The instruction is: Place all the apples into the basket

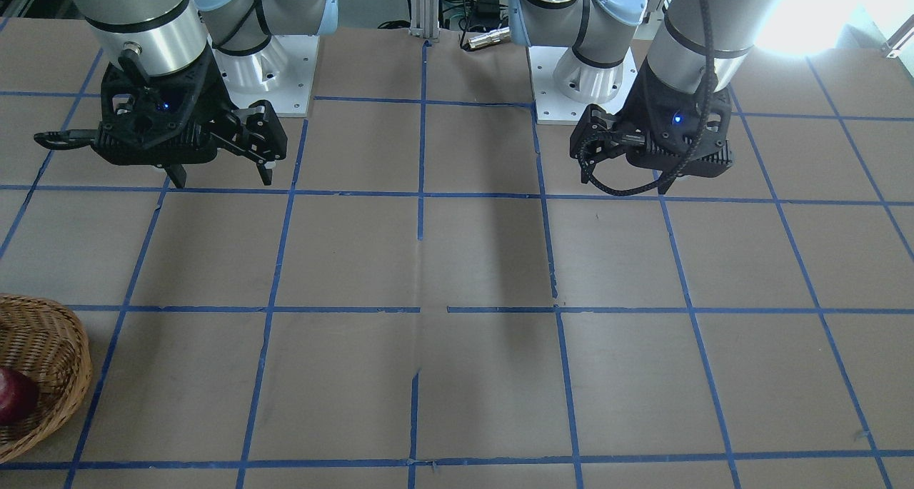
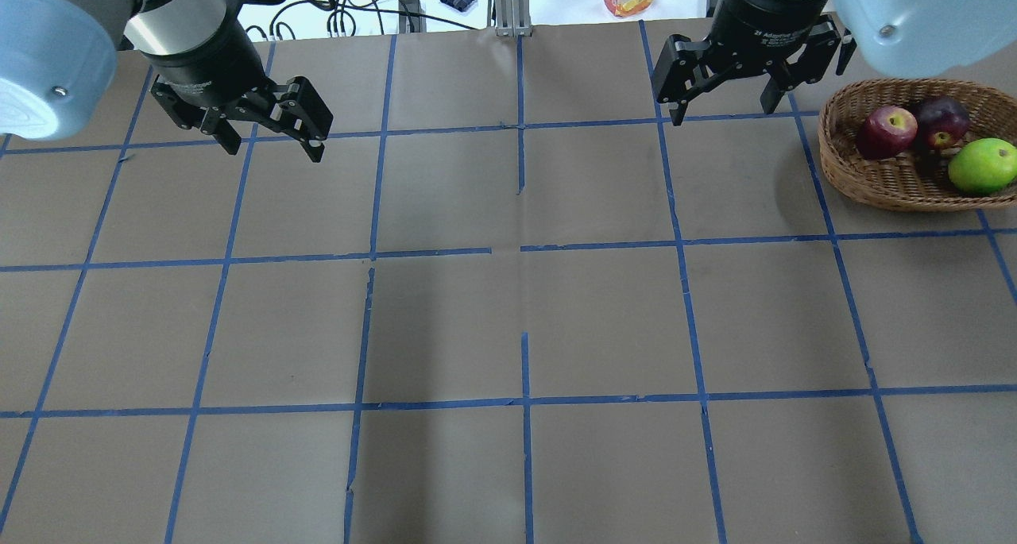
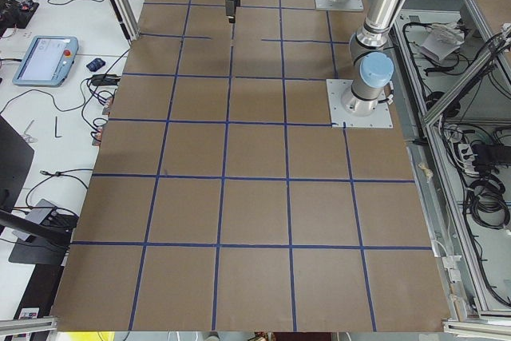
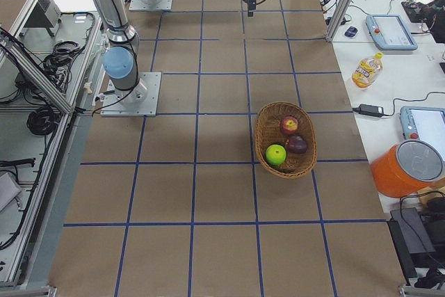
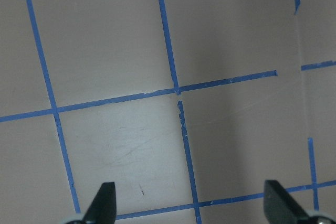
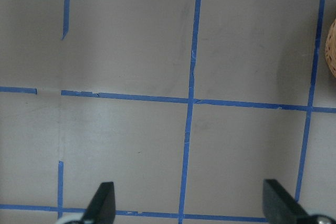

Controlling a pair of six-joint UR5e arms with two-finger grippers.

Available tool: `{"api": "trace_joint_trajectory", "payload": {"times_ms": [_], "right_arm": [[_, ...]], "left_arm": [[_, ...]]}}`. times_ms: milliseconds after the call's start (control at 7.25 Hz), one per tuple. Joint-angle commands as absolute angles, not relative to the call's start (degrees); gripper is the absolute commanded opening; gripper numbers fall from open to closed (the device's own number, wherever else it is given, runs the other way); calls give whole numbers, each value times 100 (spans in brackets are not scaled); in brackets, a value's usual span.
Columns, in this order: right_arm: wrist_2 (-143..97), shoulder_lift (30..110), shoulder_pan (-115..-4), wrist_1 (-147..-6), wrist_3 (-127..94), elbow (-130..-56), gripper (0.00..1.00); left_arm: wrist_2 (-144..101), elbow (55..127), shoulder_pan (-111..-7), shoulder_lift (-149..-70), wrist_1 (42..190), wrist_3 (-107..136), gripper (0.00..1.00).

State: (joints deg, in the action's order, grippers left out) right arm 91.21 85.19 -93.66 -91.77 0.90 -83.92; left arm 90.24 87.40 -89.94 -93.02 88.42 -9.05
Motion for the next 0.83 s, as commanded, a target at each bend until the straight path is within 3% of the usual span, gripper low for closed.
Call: {"api": "trace_joint_trajectory", "payload": {"times_ms": [0, 690], "right_arm": [[9106, 8630, -9404, -9123, 79, -8420, 100], [9123, 8649, -9413, -9114, 97, -8561, 100]], "left_arm": [[9026, 8728, -9000, -9299, 8842, -905, 100], [9026, 8543, -9000, -9325, 8965, -905, 100]]}}
